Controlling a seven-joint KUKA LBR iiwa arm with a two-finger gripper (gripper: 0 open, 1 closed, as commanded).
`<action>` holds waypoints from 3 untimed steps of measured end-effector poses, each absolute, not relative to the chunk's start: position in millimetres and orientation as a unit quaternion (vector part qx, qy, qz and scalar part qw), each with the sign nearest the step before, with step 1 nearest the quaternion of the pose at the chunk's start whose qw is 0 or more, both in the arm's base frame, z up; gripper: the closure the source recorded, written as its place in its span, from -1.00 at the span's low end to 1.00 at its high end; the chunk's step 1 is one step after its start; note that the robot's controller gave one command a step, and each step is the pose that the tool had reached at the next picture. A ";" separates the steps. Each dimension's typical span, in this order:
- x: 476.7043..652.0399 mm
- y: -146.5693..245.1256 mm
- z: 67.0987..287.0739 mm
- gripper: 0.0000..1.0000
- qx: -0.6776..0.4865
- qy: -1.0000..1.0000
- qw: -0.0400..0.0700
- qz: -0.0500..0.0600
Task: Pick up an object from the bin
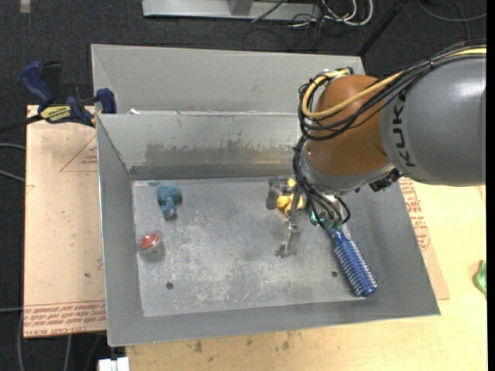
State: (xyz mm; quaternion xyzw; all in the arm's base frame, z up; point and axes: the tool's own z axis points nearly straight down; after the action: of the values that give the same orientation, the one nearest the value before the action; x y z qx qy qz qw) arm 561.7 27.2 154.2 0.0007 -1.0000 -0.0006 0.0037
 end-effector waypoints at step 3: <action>658.5 -71.3 75.5 1.00 0.118 -0.993 -0.007 0.000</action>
Offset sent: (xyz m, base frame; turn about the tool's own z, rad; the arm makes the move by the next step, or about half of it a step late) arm 0.0381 -0.0558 -0.0384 -0.0429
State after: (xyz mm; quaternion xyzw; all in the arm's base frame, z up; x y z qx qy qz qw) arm 658.5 -71.3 75.5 0.1184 -0.9929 0.0001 -0.0071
